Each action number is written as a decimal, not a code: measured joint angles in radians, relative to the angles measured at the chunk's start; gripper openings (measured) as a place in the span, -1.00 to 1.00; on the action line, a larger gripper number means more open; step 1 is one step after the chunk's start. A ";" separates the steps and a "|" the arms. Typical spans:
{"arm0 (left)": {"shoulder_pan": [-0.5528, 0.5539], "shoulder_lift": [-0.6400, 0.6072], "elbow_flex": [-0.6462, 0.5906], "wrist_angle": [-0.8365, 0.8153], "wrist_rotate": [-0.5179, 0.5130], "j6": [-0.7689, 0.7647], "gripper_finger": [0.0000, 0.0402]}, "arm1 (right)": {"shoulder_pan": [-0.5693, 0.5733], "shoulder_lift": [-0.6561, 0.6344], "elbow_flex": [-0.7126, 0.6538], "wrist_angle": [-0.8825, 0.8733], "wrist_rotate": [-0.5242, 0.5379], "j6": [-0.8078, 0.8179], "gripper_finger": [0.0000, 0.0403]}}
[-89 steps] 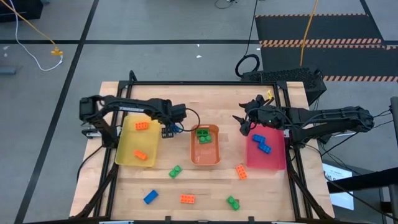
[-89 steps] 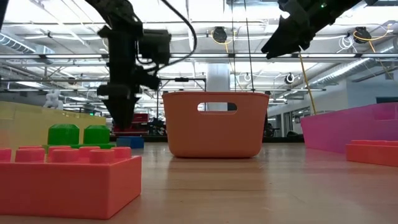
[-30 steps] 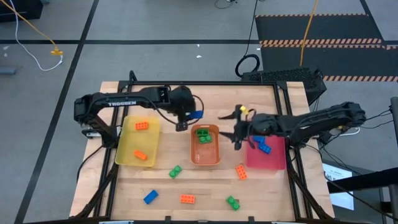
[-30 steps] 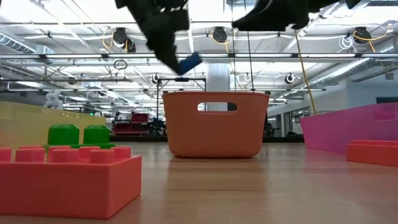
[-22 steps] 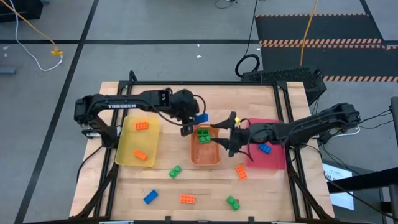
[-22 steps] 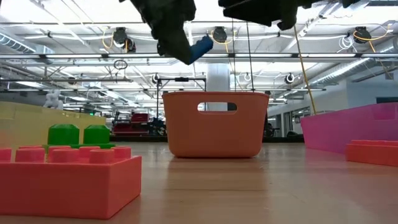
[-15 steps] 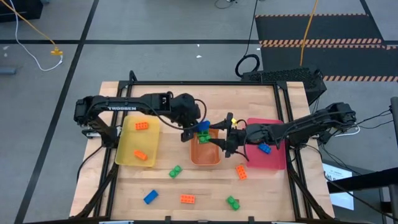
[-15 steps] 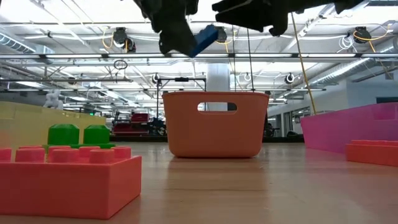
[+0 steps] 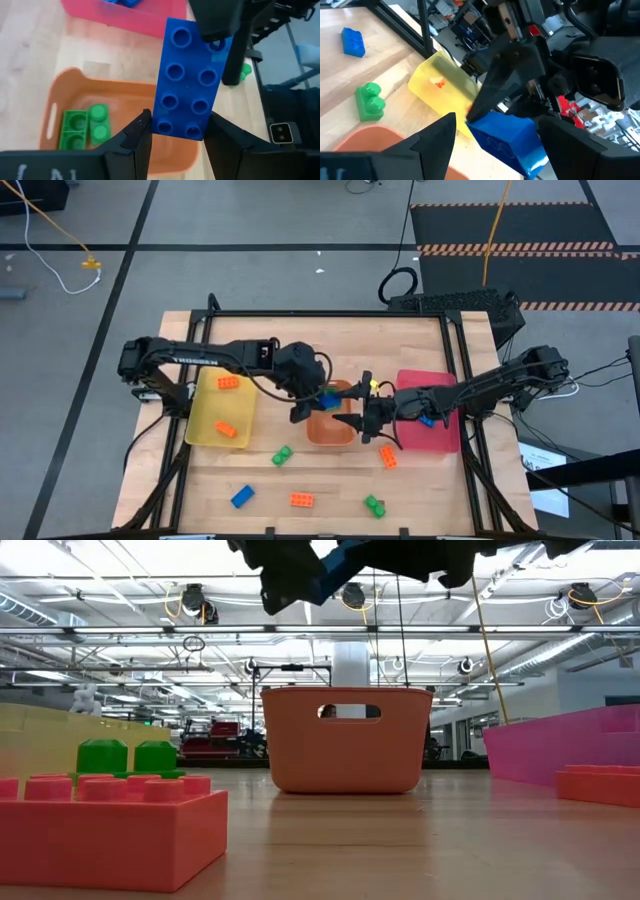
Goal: Sort & place blocks by color
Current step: Put the blue game piece into the pink bin
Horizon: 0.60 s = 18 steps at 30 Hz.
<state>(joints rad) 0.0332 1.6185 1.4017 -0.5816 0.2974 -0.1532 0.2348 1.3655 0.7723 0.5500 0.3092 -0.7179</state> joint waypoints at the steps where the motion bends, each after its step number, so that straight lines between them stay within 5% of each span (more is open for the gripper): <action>1: -0.005 0.005 0.000 0.008 0.002 0.000 -0.26 | 0.000 0.000 0.000 -0.001 0.000 -0.001 0.34; 18: -0.025 0.042 -0.001 0.007 0.019 -0.010 -0.26 | -0.001 0.002 0.000 -0.026 -0.002 0.004 0.30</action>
<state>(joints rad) 0.0086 1.6600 1.4006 -0.5746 0.3164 -0.1635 0.2339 1.3680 0.7719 0.5238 0.3069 -0.7142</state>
